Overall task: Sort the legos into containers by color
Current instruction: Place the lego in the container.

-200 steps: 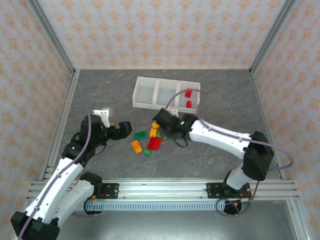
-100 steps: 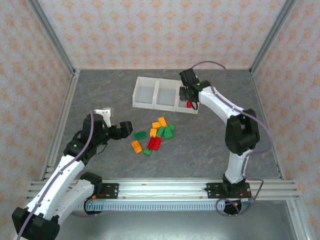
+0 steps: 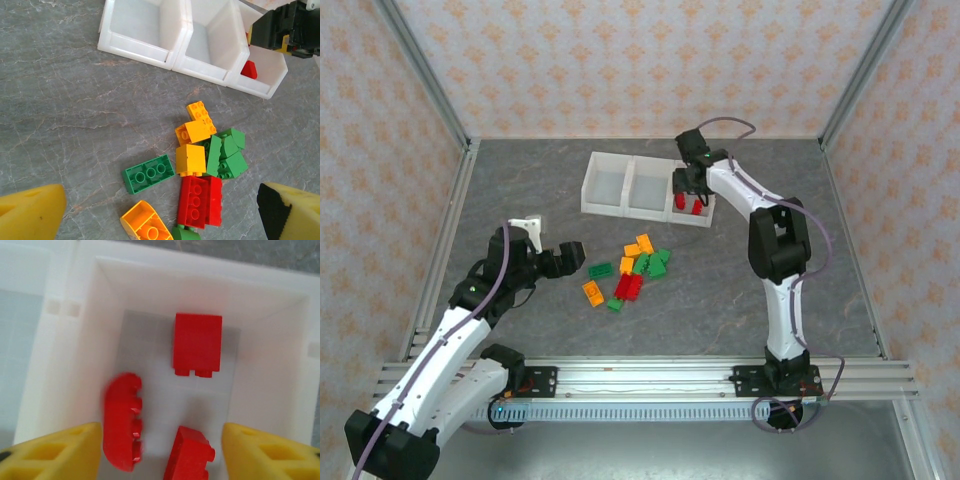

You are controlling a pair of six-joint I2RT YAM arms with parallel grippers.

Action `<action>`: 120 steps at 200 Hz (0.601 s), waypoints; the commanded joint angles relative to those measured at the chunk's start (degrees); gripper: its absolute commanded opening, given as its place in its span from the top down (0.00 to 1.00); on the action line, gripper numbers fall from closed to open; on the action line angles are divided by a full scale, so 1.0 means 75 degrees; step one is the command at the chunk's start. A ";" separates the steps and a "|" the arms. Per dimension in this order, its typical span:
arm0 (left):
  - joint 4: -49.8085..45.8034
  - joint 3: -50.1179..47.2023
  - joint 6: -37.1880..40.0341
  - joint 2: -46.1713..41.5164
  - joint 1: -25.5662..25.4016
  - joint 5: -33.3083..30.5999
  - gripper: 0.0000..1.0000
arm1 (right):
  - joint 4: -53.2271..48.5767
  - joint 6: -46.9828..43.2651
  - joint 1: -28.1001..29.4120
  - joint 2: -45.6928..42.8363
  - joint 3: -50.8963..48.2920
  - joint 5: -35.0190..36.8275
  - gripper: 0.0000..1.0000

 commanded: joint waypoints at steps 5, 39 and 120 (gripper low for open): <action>-0.0081 0.0160 -0.0015 0.0253 -0.0055 -0.0001 0.01 | -0.0567 -0.0137 0.0014 0.0000 0.0427 0.0241 0.25; -0.0102 0.0189 0.0026 0.0596 -0.0180 0.0066 0.01 | -0.0661 0.0051 0.0010 -0.0852 -0.0204 -0.0002 0.16; -0.0587 0.0822 -0.0725 0.2228 -0.2687 -0.0944 0.09 | 0.0726 0.1346 0.0008 -0.5536 -0.4963 -0.0787 0.02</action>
